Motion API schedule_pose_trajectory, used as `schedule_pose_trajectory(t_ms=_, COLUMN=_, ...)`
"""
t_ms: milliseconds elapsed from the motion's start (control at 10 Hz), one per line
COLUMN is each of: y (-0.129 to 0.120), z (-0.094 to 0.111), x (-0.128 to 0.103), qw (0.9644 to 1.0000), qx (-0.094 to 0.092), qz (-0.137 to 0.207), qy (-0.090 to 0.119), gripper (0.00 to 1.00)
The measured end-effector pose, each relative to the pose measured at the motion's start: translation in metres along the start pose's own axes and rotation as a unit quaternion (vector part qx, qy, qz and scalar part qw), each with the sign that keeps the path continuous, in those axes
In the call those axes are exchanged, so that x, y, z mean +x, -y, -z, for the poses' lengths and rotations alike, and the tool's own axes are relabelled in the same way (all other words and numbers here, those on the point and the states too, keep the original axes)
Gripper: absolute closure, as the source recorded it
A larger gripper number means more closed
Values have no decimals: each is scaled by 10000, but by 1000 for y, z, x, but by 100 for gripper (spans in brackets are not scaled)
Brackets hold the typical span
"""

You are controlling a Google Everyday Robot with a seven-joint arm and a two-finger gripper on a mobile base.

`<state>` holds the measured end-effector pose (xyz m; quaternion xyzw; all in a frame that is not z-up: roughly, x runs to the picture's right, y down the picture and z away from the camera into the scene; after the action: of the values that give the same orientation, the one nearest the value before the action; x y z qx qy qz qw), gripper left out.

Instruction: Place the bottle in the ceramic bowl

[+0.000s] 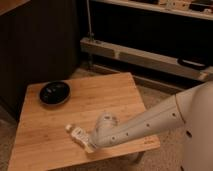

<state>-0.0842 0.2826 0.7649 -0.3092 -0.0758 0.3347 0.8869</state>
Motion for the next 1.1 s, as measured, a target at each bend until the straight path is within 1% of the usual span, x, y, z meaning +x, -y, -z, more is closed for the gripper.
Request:
schedule_pose_trajectory(t_ms=100, y=4, z=2, x=-5, qw=10000, qx=-10, qz=-17, qy=31, gripper=99)
schedule_pose_trajectory(t_ms=300, y=18, z=9, x=-19, qw=9999, qx=8, qz=-30, qy=165, gripper=100)
schedule_pose_trajectory(t_ms=500, y=48, z=22, x=-38, qw=9992, qx=70, qz=-21, qy=385, gripper=100)
schedule_pose_trajectory(t_ms=700, y=79, z=29, x=-64, qw=9979, qx=40, qz=74, qy=640, gripper=100)
schedule_pose_trajectory(t_ms=800, y=89, z=29, x=-84, qw=9970, qx=6, qz=163, qy=751, gripper=100)
schedule_pose_trajectory(t_ms=1000, y=104, z=29, x=-123, qw=9951, qx=-54, qz=359, qy=920, gripper=100)
schedule_pose_trajectory(t_ms=1100, y=114, z=33, x=-149, qw=9934, qx=-74, qz=492, qy=1030, gripper=100)
